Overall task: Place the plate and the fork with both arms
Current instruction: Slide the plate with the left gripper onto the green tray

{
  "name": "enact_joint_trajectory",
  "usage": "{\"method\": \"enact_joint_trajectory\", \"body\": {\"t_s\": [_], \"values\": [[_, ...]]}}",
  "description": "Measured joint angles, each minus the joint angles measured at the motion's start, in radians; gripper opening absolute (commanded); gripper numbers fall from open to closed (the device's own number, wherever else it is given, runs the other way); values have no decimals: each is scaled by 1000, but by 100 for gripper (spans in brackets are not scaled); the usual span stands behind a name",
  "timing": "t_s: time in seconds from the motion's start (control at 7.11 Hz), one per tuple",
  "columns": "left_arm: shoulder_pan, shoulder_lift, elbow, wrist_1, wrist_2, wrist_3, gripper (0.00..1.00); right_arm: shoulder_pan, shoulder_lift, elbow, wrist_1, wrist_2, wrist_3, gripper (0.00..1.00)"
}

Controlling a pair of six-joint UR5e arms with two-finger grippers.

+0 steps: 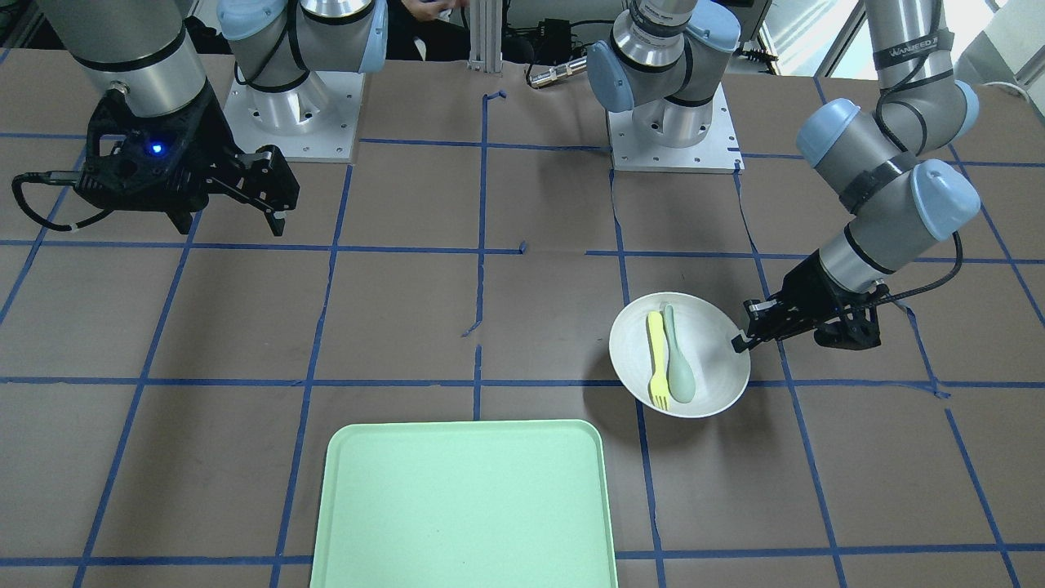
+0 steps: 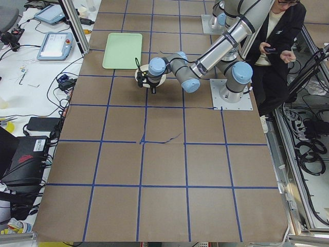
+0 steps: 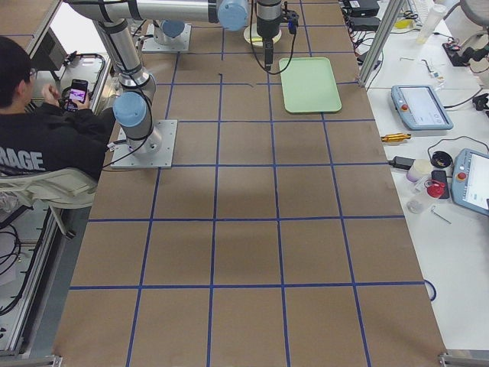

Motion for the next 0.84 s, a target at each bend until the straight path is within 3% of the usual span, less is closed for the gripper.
{"method": "enact_joint_trajectory", "body": {"t_s": [0.42,0.84], "values": [[-288,-193,345,-109,-33,-256,0,0,0,0,-1,-1,0,100],[-465,-464,661,-114,39,-491,0,0,0,1,-2,0,-1,100]]}}
